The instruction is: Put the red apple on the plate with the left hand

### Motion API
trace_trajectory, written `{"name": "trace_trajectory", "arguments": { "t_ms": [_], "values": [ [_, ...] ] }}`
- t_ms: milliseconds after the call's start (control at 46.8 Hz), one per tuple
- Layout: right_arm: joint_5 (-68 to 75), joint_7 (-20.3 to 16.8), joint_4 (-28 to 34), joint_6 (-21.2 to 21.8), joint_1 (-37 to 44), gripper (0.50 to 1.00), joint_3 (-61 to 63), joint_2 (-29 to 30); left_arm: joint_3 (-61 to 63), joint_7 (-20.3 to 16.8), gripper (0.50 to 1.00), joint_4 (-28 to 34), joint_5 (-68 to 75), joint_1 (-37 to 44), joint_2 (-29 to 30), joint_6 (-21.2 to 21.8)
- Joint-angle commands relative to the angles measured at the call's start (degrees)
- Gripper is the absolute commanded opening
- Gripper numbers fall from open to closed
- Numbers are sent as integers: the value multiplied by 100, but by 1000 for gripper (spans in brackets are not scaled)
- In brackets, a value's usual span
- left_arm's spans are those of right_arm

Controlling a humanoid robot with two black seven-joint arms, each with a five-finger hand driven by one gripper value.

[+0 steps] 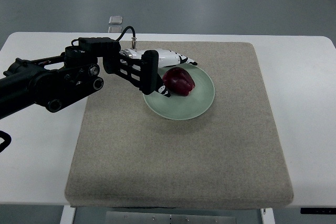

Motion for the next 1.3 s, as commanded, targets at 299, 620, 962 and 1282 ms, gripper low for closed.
{"name": "trace_trajectory", "arguments": {
  "t_ms": [299,620,962,1282],
  "values": [
    [0,0,0,0,0,928,0,0,-110,8,999,-19,-2777,-188,708,49],
    [0,0,0,0,0,928,0,0,-189,26,999,-10,-6539,-214,1719,-48],
    [0,0,0,0,0,928,0,0,-355,596,999,455,-9133,-152,2300,-162],
    [0,0,0,0,0,930,0,0,-1541,1177,999,745,-9477,304,2282,-180]
  ]
}}
